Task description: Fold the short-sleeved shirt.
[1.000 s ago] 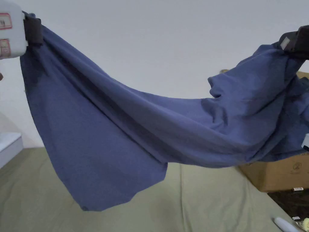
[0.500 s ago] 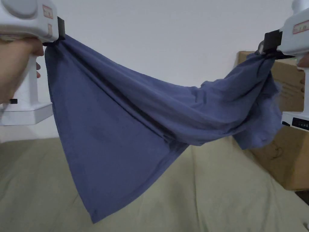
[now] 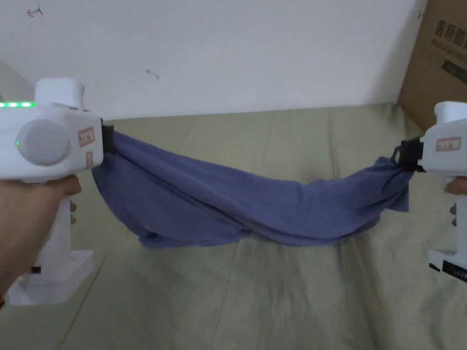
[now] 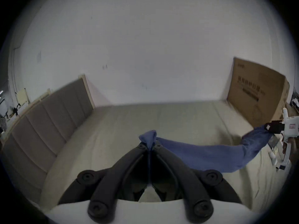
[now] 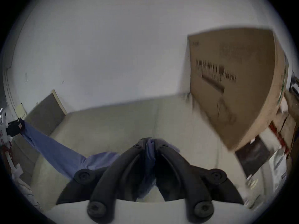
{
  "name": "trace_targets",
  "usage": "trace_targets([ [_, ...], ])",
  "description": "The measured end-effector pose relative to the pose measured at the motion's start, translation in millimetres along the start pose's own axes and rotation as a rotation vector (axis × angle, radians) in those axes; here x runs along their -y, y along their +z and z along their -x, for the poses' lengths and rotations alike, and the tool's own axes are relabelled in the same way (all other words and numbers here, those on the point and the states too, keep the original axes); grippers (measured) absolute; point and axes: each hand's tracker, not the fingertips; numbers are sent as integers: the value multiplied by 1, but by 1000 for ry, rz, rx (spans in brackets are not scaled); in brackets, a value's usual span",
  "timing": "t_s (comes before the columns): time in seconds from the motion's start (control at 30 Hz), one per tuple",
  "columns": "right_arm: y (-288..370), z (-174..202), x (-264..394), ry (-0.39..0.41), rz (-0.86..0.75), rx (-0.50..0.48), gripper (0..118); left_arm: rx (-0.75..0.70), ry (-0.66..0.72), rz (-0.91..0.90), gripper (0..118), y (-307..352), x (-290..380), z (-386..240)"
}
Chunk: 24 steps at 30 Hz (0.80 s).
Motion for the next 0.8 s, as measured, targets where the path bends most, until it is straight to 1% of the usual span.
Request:
trace_targets([
  [0.07,8,-4,46,25,38,0,10,28,7,58,2,7,40,1],
  [0.13,23,-11,80,31,53,-1,10,44,6,98,2,21,73,3],
  [0.17,35,-12,98,30,59,-9,10,39,18,89,2,31,89,3],
  [0.3,79,-23,153,15,86,-13,10,64,26,155,2,72,141,6],
  [0.37,99,-27,175,8,103,-9,10,64,40,177,2,92,162,9],
  [0.47,126,-38,204,39,123,5,10,57,23,231,2,122,191,12],
  [0.53,148,-43,219,44,138,4,10,57,8,252,2,141,208,13],
  [0.6,167,-44,235,65,166,9,10,43,-24,290,2,155,221,15],
  [0.73,197,-44,267,117,236,8,10,77,-9,396,2,175,253,23],
  [0.8,204,-45,280,123,262,8,10,80,-23,431,2,184,263,19],
])
